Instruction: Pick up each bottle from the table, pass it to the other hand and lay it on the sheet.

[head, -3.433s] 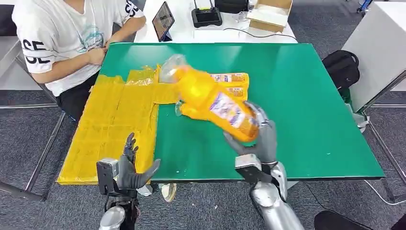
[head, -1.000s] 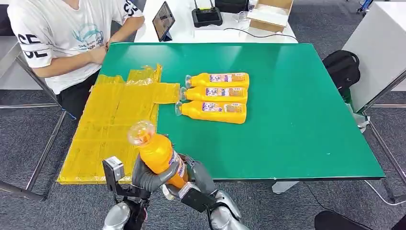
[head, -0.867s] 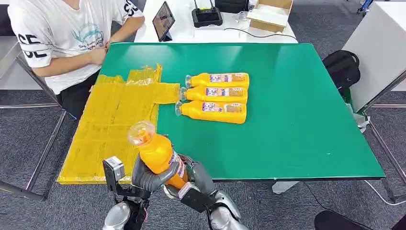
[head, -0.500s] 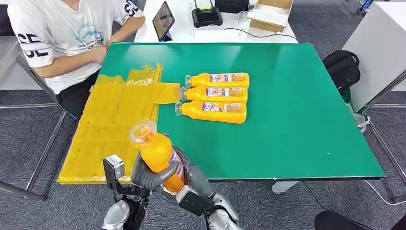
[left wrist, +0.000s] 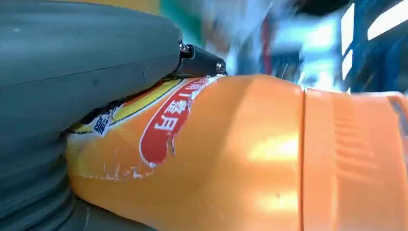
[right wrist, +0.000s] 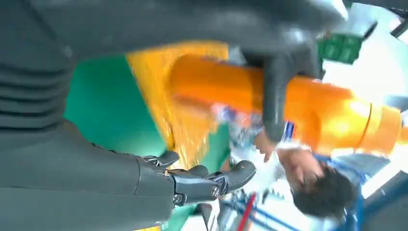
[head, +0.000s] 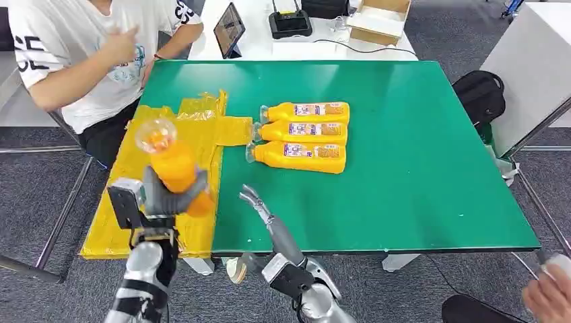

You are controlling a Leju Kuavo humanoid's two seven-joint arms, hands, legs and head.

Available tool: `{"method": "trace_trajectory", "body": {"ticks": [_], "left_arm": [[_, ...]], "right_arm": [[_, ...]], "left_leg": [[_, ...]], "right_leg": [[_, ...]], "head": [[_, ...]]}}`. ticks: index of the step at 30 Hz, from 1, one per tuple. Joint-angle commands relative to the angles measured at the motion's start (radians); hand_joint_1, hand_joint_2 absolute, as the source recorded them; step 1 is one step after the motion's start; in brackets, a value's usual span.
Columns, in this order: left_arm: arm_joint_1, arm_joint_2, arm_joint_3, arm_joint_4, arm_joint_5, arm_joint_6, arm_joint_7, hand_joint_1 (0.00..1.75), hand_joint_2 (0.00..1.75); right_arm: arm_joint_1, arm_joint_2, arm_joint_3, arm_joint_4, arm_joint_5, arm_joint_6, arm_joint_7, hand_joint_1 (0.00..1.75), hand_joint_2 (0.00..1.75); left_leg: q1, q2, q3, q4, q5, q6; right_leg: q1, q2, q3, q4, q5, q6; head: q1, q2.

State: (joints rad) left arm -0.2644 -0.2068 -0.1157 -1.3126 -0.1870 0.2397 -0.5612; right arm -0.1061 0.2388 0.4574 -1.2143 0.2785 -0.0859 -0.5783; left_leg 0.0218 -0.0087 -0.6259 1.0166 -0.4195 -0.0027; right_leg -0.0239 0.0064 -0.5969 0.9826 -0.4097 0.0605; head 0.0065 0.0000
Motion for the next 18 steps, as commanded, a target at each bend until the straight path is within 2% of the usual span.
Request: {"method": "trace_trajectory", "body": {"ticks": [1, 3, 5, 6, 11, 13, 18], "left_arm": [[-0.283, 0.13, 0.095, 0.36, -0.457, 0.33, 0.039, 1.75, 1.75], [-0.379, 0.2, 0.027, 0.57, -0.802, 0.419, 0.178, 1.75, 1.75], [-0.45, 0.246, -0.029, 0.712, -0.988, 0.42, 0.21, 1.75, 1.75], [-0.475, 0.266, -0.044, 0.769, -1.013, 0.373, 0.175, 1.75, 1.75], [-0.51, 0.293, -0.053, 0.854, -1.05, 0.277, 0.16, 1.75, 1.75], [-0.526, 0.308, -0.093, 0.896, -1.1, 0.168, 0.163, 1.75, 1.75], [-0.525, 0.302, -0.09, 0.929, -1.087, 0.075, 0.144, 1.75, 1.75]], "right_arm": [[0.002, 0.005, -0.005, -0.107, 0.018, -0.251, -0.057, 0.0, 0.0], [0.006, 0.002, 0.008, -0.142, -0.003, -0.283, -0.063, 0.0, 0.0], [0.001, -0.001, 0.014, -0.154, -0.043, -0.274, -0.072, 0.0, 0.0], [-0.004, 0.0, 0.017, -0.15, -0.058, -0.267, -0.075, 0.0, 1.75], [-0.013, 0.002, 0.024, -0.128, -0.07, -0.254, -0.076, 0.0, 1.75], [-0.016, 0.001, 0.029, -0.114, -0.073, -0.244, -0.077, 0.0, 1.75], [-0.017, 0.002, 0.03, -0.11, -0.075, -0.236, -0.075, 0.0, 1.75]], "left_leg": [[0.0, -0.001, 0.002, -0.001, 0.0, 0.001], [0.0, -0.001, 0.002, -0.001, 0.001, 0.0], [0.0, -0.002, 0.003, -0.001, 0.002, 0.0], [0.0, -0.002, 0.004, -0.001, 0.001, 0.0], [0.001, 0.002, 0.003, 0.0, 0.001, -0.001], [0.001, 0.004, 0.003, 0.0, 0.001, -0.001], [0.001, 0.004, 0.003, 0.0, 0.0, 0.0]], "right_leg": [[0.0, -0.002, 0.002, 0.0, -0.001, -0.003], [0.0, -0.002, 0.003, 0.0, -0.001, -0.002], [0.0, -0.003, 0.003, 0.0, -0.001, -0.002], [0.001, -0.003, 0.005, 0.0, -0.001, -0.003], [0.001, 0.001, 0.002, 0.001, 0.0, -0.002], [0.001, 0.001, 0.002, 0.001, 0.0, -0.002], [0.001, 0.001, 0.002, 0.001, -0.001, -0.003]], "head": [[0.0, 0.0], [0.0, 0.0], [0.0, 0.0], [0.0, 0.0], [0.0, 0.0], [0.0, 0.0], [0.0, 0.0]]}}
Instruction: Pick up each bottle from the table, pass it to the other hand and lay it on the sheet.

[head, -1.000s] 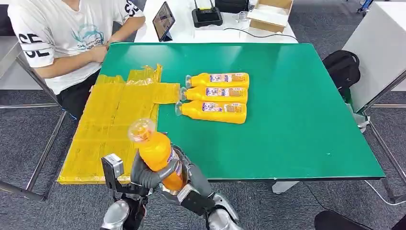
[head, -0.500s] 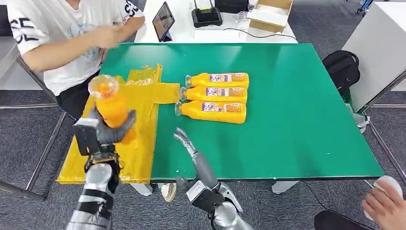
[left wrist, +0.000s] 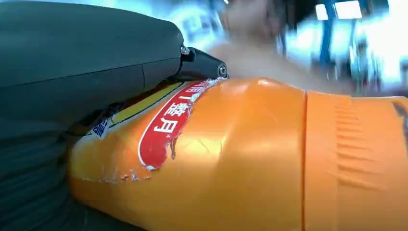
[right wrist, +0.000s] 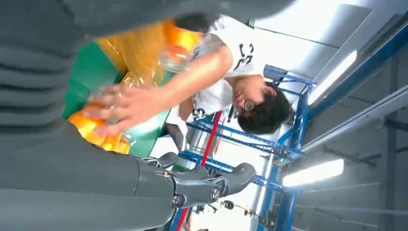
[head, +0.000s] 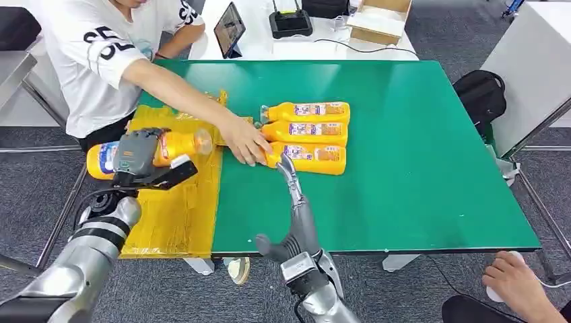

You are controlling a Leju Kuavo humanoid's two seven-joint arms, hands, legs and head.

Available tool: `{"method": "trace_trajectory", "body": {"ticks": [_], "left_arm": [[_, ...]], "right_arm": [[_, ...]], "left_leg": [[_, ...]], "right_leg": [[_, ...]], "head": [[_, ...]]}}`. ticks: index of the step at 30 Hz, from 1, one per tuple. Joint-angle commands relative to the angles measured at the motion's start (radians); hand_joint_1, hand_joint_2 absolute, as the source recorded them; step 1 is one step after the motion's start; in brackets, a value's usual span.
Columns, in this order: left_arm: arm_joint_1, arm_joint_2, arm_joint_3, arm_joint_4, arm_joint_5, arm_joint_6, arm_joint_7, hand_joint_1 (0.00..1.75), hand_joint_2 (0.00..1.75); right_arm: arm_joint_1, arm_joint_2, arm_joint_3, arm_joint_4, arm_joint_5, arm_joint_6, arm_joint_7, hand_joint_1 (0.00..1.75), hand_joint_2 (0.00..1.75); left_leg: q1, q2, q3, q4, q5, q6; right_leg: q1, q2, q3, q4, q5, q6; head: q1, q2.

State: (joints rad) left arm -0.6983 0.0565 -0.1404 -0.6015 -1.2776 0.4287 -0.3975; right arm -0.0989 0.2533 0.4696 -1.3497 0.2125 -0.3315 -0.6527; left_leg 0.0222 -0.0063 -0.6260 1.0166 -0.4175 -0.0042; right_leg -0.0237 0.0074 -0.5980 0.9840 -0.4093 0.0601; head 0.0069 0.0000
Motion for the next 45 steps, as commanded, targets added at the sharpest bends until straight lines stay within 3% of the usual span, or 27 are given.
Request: {"method": "trace_trajectory", "body": {"ticks": [1, 7, 24, 25, 26, 32, 33, 45], "left_arm": [[-0.093, 0.039, -0.072, 0.227, 0.001, -0.142, -0.022, 1.75, 1.75], [-0.062, 0.009, -0.003, 0.233, 0.108, -0.245, -0.071, 1.75, 1.75], [0.021, -0.005, 0.041, 0.213, 0.184, -0.225, -0.099, 1.75, 1.75], [0.021, -0.005, 0.042, 0.212, 0.186, -0.226, -0.098, 0.61, 1.75], [0.024, -0.009, 0.052, 0.21, 0.2, -0.234, -0.097, 0.0, 1.75], [0.038, -0.019, 0.087, 0.187, 0.293, -0.36, -0.121, 0.0, 1.75], [0.043, -0.019, 0.09, 0.183, 0.307, -0.374, -0.125, 0.0, 0.0], [0.067, -0.022, 0.139, 0.12, 0.467, -0.511, -0.187, 0.0, 0.0]], "right_arm": [[-0.025, -0.013, 0.018, 0.027, -0.01, 0.011, 0.0, 0.0, 1.75], [-0.03, -0.009, 0.017, 0.049, -0.015, 0.022, 0.007, 0.0, 1.75], [-0.028, -0.002, 0.019, 0.092, -0.006, 0.027, 0.027, 0.0, 1.75], [-0.026, -0.001, 0.017, 0.092, -0.007, 0.026, 0.028, 0.0, 1.75], [-0.028, -0.003, 0.015, 0.098, -0.011, 0.029, 0.034, 0.0, 1.75], [-0.03, -0.002, -0.006, 0.117, -0.035, 0.038, 0.041, 0.0, 1.75], [-0.026, 0.004, -0.012, 0.112, -0.037, 0.039, 0.041, 0.0, 1.75], [-0.034, 0.009, -0.04, 0.134, -0.08, 0.05, 0.062, 0.0, 1.75]], "left_leg": [[0.0, 0.001, 0.004, 0.0, -0.002, 0.001], [0.0, 0.001, 0.002, 0.0, -0.001, 0.001], [0.0, 0.001, 0.003, -0.001, -0.001, 0.001], [0.0, 0.002, 0.006, -0.002, -0.001, 0.002], [0.0, 0.001, 0.005, -0.002, -0.001, 0.001], [0.0, 0.001, 0.006, -0.001, -0.002, 0.002], [0.0, 0.001, 0.004, -0.001, -0.001, 0.001], [0.0, -0.002, 0.005, -0.001, 0.0, 0.001]], "right_leg": [[0.001, 0.0, 0.004, 0.0, -0.001, -0.003], [0.001, 0.0, 0.002, -0.001, -0.001, -0.002], [0.0, 0.0, 0.003, -0.001, 0.0, -0.002], [0.001, 0.0, 0.006, -0.002, -0.001, -0.003], [0.0, 0.0, 0.005, -0.002, -0.001, -0.002], [0.001, 0.0, 0.006, -0.002, -0.001, -0.003], [0.0, 0.0, 0.004, -0.001, -0.001, -0.002], [0.0, -0.001, 0.006, -0.001, 0.0, -0.002]], "head": [[0.0, 0.0], [0.0, 0.0], [0.0, 0.0], [0.0, 0.0], [0.0, 0.0], [0.0, 0.0], [0.0, 0.0], [0.0, 0.0]]}}
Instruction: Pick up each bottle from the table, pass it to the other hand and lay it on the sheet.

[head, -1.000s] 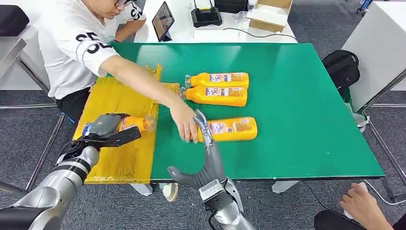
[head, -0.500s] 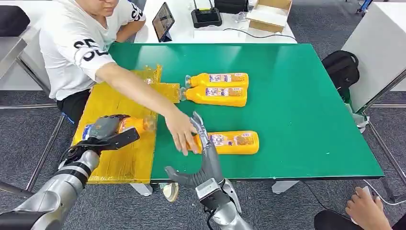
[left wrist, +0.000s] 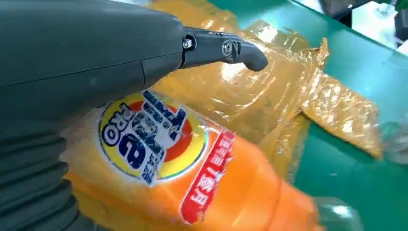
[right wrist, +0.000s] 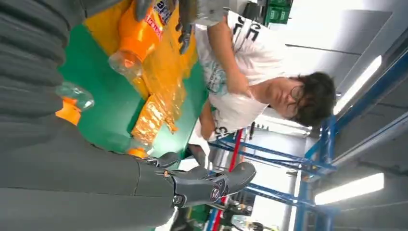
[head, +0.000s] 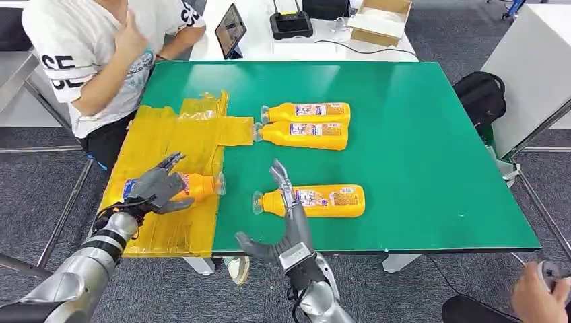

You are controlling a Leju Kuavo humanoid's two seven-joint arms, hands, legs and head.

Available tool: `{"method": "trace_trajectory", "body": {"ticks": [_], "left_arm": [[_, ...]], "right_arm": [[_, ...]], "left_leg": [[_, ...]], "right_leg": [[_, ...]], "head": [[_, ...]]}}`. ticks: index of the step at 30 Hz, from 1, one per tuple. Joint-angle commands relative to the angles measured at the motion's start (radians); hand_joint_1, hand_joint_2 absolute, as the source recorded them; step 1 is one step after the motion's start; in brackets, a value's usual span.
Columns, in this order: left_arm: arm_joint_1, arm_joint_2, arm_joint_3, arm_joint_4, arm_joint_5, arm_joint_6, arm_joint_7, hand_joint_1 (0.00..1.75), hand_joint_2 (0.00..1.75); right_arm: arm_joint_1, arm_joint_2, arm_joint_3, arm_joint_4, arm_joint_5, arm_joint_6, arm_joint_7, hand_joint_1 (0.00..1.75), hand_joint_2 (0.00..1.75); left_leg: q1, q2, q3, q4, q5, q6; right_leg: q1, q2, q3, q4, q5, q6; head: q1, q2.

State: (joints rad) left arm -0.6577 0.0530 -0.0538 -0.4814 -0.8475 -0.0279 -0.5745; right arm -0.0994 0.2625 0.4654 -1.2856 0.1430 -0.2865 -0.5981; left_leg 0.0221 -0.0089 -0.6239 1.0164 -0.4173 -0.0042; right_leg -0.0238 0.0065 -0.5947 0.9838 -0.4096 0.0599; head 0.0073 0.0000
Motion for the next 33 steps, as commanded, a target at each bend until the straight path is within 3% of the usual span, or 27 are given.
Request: {"method": "trace_trajectory", "body": {"ticks": [1, 4, 8, 10, 11, 12, 13, 15, 19, 23, 26, 29, 33], "left_arm": [[0.026, -0.018, 0.053, 0.0, 0.037, -0.054, -0.01, 0.0, 0.0], [0.027, -0.022, 0.069, -0.002, 0.064, -0.076, -0.02, 0.0, 0.0], [0.056, -0.046, 0.147, -0.112, 0.292, -0.283, -0.057, 0.0, 0.0], [0.077, -0.083, 0.193, -0.214, 0.421, -0.277, -0.037, 0.0, 0.0], [0.082, -0.105, 0.22, -0.245, 0.456, -0.234, -0.031, 0.0, 1.75], [0.099, -0.152, 0.27, -0.326, 0.518, -0.101, -0.036, 0.0, 1.75], [0.108, -0.161, 0.258, -0.358, 0.52, -0.056, -0.037, 0.0, 1.75], [0.165, -0.173, 0.224, -0.496, 0.414, 0.279, -0.074, 0.0, 1.75], [0.271, -0.226, 0.288, -0.639, 0.612, 0.32, -0.124, 0.0, 1.75], [0.369, -0.242, 0.234, -0.755, 0.672, 0.353, -0.124, 0.0, 1.75], [0.383, -0.245, 0.215, -0.741, 0.693, 0.353, -0.124, 0.0, 1.75], [0.381, -0.239, 0.19, -0.693, 0.675, 0.338, -0.124, 0.0, 1.75], [0.365, -0.236, 0.185, -0.643, 0.66, 0.322, -0.124, 0.0, 1.75]], "right_arm": [[-0.033, 0.0, -0.035, 0.07, -0.011, 0.005, 0.007, 0.0, 1.75], [-0.033, 0.0, -0.035, 0.07, -0.012, 0.005, 0.008, 0.0, 1.75], [-0.037, 0.001, -0.047, 0.09, -0.023, 0.011, 0.013, 0.0, 1.75], [-0.036, -0.001, -0.052, 0.093, -0.012, 0.001, 0.008, 0.0, 1.75], [-0.036, -0.006, -0.048, 0.09, 0.014, -0.018, 0.009, 0.0, 1.75], [-0.037, -0.017, -0.04, 0.08, 0.069, -0.046, 0.028, 0.0, 1.75], [-0.035, -0.021, -0.039, 0.065, 0.088, -0.051, 0.039, 0.0, 1.75], [-0.08, -0.093, -0.01, 0.056, 0.271, -0.066, 0.18, 0.0, 1.75], [-0.159, -0.162, -0.09, 0.035, 0.414, -0.055, 0.31, 0.0, 1.75], [-0.231, -0.234, -0.118, 0.066, 0.528, 0.0, 0.43, 0.0, 1.75], [-0.265, -0.265, -0.121, 0.11, 0.627, 0.014, 0.509, 0.0, 1.75], [-0.291, -0.283, -0.113, 0.184, 0.631, 0.136, 0.57, 0.0, 1.75], [-0.321, -0.288, -0.104, 0.27, 0.622, 0.176, 0.578, 0.0, 1.75]], "left_leg": [[0.0, 0.002, 0.004, -0.001, -0.001, 0.002], [0.0, 0.001, 0.004, -0.001, -0.001, 0.001], [0.0, 0.002, 0.004, -0.001, -0.001, 0.001], [0.0, 0.001, 0.004, -0.001, -0.001, 0.002], [0.0, 0.0, 0.003, -0.001, -0.001, 0.001], [0.0, 0.0, 0.003, 0.0, -0.001, 0.002], [0.001, -0.001, 0.003, 0.0, -0.001, 0.002], [0.001, -0.002, 0.002, 0.001, -0.002, 0.003], [-0.001, 0.004, 0.003, -0.001, -0.002, 0.002], [-0.001, 0.002, 0.002, 0.0, -0.001, 0.003], [-0.001, 0.001, 0.002, 0.0, -0.001, 0.003], [-0.001, 0.001, 0.001, 0.0, -0.001, 0.002], [-0.001, 0.0, 0.004, -0.001, -0.001, 0.002]], "right_leg": [[0.001, 0.0, 0.004, -0.002, 0.0, -0.002], [0.0, 0.0, 0.004, -0.001, 0.0, -0.002], [0.001, 0.0, 0.004, -0.001, 0.0, -0.002], [0.001, -0.001, 0.004, -0.002, -0.001, -0.002], [0.001, -0.001, 0.003, -0.001, -0.001, -0.002], [0.001, -0.002, 0.004, -0.001, -0.001, -0.002], [0.001, -0.003, 0.004, -0.001, -0.001, -0.003], [0.002, -0.004, 0.003, -0.001, -0.002, -0.002], [0.0, 0.002, 0.002, -0.002, 0.0, -0.002], [0.0, 0.0, 0.002, -0.002, 0.0, -0.001], [0.0, -0.001, 0.002, -0.002, 0.0, -0.001], [0.0, -0.001, 0.001, -0.002, 0.0, -0.001], [0.001, -0.001, 0.005, -0.003, 0.0, -0.003]], "head": [[0.0, 0.0], [0.0, 0.0], [0.0, 0.0], [0.0, 0.0], [0.0, 0.0], [0.0, 0.0], [0.0, 0.0], [0.0, 0.0], [0.0, 0.0], [0.0, 0.0], [0.0, 0.0], [0.0, 0.0], [0.0, 0.0]]}}
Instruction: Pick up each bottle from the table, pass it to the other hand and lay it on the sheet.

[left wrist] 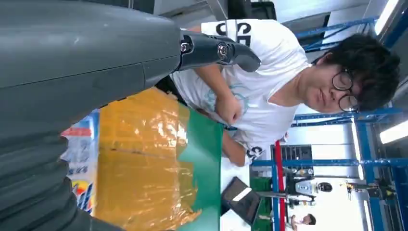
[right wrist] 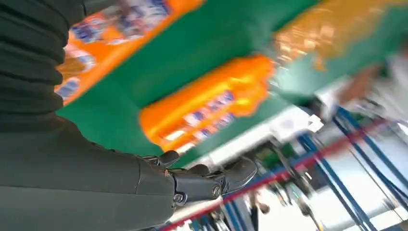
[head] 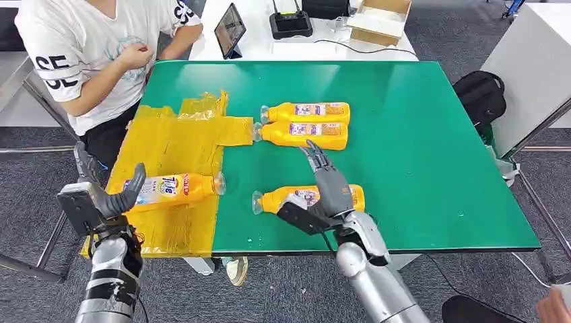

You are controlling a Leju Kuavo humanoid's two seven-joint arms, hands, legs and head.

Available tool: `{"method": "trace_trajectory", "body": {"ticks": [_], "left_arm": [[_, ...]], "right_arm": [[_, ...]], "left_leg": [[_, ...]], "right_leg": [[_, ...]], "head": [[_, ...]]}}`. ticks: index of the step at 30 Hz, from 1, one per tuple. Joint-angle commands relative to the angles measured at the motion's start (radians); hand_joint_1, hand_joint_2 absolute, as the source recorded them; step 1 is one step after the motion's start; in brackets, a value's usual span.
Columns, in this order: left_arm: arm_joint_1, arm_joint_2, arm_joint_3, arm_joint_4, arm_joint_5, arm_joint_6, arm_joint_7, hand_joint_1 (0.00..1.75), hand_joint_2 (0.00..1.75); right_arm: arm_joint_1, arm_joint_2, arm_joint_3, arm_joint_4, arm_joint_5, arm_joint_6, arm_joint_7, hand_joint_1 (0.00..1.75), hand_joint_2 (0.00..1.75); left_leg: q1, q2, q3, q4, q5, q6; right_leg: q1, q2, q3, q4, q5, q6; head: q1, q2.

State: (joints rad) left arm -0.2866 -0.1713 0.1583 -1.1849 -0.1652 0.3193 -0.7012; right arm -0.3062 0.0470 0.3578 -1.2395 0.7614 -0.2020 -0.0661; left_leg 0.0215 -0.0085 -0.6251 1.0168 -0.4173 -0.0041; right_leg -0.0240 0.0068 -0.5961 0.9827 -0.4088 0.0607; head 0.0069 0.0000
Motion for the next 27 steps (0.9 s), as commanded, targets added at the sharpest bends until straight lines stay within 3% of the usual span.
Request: {"method": "trace_trajectory", "body": {"ticks": [1, 9, 27], "left_arm": [[-0.009, -0.012, -0.029, 0.068, -0.026, -0.026, 0.003, 0.0, 1.75], [-0.033, -0.003, -0.034, 0.139, -0.048, -0.041, 0.003, 0.0, 1.75], [-0.059, -0.001, -0.041, 0.227, -0.066, -0.011, 0.014, 0.0, 1.75]], "right_arm": [[-0.119, -0.074, 0.006, 0.235, 0.004, 0.09, 0.045, 0.0, 1.75], [-0.164, -0.09, 0.068, 0.376, -0.072, 0.218, 0.011, 0.0, 1.75], [-0.2, -0.146, 0.115, 0.452, -0.107, 0.256, 0.017, 0.0, 1.75]], "left_leg": [[0.0, 0.0, 0.003, -0.001, -0.001, 0.001], [0.0, 0.0, 0.003, -0.001, -0.001, 0.001], [0.0, -0.001, 0.003, -0.001, 0.0, 0.001]], "right_leg": [[0.001, -0.001, 0.003, -0.001, -0.001, -0.002], [0.0, -0.001, 0.003, -0.001, -0.001, -0.002], [0.001, -0.002, 0.003, -0.001, -0.001, -0.002]], "head": [[0.0, 0.0], [0.0, 0.0], [0.0, 0.0]]}}
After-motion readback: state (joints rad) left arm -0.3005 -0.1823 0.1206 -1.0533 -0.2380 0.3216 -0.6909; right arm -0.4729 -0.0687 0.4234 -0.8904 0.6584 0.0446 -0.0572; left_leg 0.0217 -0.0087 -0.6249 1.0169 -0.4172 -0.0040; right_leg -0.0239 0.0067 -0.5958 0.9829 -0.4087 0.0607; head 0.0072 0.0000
